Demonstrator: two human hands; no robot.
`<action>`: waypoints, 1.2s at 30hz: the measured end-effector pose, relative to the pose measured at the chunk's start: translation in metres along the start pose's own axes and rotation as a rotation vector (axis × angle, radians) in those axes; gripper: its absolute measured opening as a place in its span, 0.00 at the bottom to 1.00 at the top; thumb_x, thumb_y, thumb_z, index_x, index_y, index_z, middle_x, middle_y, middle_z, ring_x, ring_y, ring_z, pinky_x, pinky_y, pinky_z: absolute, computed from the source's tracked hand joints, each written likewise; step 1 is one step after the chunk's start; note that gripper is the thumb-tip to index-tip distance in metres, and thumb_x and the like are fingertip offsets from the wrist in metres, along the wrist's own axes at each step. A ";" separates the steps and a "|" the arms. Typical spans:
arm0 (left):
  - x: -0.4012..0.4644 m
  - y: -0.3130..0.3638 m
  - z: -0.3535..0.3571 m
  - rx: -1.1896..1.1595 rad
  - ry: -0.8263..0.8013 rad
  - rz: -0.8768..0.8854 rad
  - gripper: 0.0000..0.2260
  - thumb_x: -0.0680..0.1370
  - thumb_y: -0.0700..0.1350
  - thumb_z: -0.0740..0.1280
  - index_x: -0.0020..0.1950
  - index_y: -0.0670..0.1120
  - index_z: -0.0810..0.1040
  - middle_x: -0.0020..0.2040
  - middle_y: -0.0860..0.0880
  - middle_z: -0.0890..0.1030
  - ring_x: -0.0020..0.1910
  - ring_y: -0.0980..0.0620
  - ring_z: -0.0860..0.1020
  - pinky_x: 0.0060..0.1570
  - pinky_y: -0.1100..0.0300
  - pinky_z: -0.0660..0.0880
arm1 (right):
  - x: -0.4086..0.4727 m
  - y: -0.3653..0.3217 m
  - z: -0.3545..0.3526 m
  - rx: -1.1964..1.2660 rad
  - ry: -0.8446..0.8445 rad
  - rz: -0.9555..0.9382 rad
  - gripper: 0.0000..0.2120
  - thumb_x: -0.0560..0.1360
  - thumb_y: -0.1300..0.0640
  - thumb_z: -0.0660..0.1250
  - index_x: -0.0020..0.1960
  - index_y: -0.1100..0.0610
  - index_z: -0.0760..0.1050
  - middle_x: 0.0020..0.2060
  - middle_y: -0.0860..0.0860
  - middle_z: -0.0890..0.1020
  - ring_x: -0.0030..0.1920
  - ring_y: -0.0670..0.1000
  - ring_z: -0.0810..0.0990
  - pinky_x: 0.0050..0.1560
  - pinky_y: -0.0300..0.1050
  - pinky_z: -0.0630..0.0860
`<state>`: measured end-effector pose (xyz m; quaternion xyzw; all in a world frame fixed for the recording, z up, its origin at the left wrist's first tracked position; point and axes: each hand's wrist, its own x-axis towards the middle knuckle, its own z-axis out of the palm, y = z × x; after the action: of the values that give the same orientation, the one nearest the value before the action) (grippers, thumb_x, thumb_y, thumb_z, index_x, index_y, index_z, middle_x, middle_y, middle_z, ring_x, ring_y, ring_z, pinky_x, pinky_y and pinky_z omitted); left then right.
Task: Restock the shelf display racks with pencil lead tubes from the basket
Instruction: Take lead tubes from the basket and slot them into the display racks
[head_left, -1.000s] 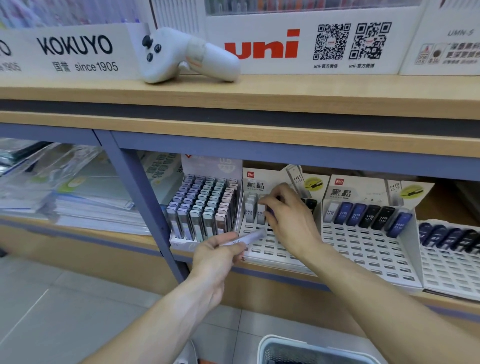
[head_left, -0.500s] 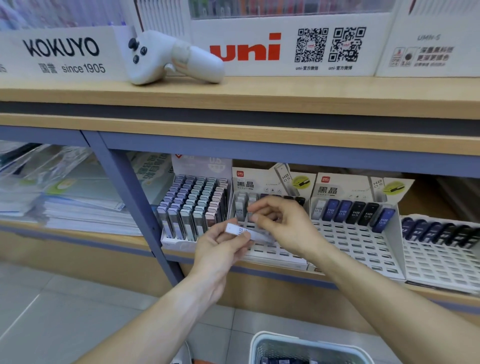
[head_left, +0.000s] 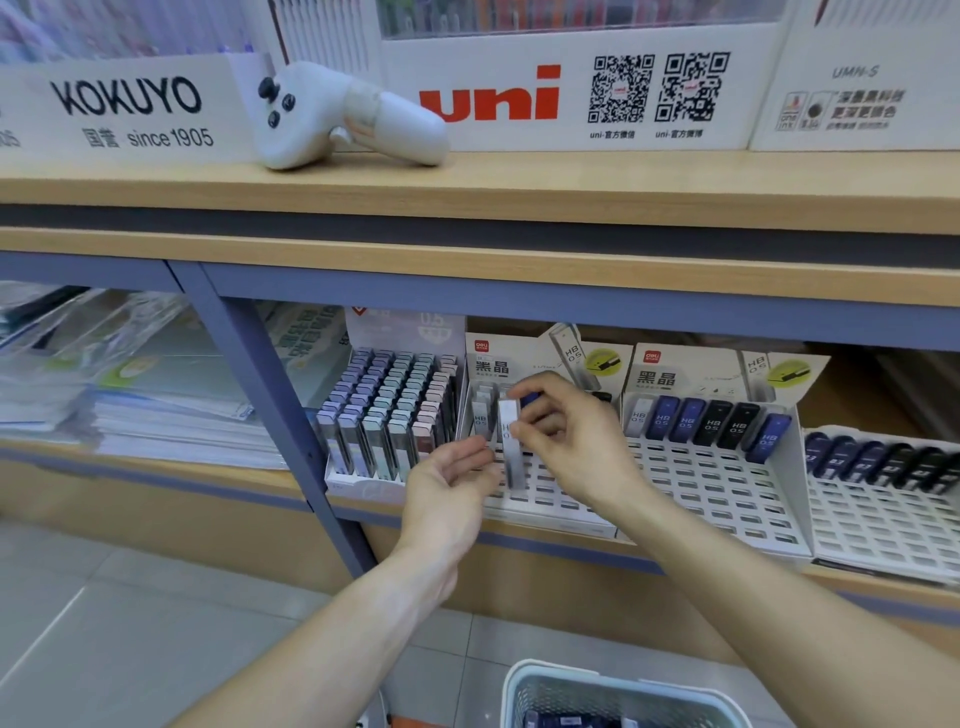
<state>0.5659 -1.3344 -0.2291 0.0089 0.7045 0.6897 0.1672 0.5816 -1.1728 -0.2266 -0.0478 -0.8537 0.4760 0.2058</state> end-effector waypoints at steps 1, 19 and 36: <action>0.000 -0.001 -0.001 0.026 -0.003 -0.006 0.16 0.79 0.34 0.70 0.66 0.46 0.79 0.57 0.51 0.84 0.57 0.59 0.81 0.62 0.62 0.74 | 0.001 0.000 0.003 -0.038 0.042 -0.018 0.13 0.76 0.60 0.73 0.55 0.45 0.78 0.41 0.44 0.82 0.39 0.44 0.83 0.47 0.45 0.83; 0.011 -0.012 -0.014 0.185 -0.028 -0.089 0.20 0.82 0.35 0.63 0.74 0.47 0.72 0.62 0.52 0.80 0.62 0.56 0.77 0.68 0.57 0.72 | 0.011 0.012 0.044 -0.368 0.098 -0.219 0.11 0.77 0.60 0.71 0.56 0.49 0.73 0.43 0.49 0.85 0.43 0.53 0.85 0.43 0.53 0.82; 0.006 -0.012 -0.013 0.206 -0.089 -0.040 0.16 0.82 0.38 0.65 0.64 0.57 0.77 0.57 0.48 0.82 0.55 0.51 0.82 0.67 0.49 0.74 | -0.010 0.000 0.010 -0.435 -0.052 -0.151 0.19 0.77 0.56 0.71 0.67 0.50 0.77 0.46 0.44 0.77 0.40 0.45 0.75 0.50 0.47 0.77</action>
<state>0.5599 -1.3463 -0.2422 0.0425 0.7635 0.6091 0.2102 0.5866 -1.1833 -0.2345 -0.0149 -0.9423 0.2653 0.2037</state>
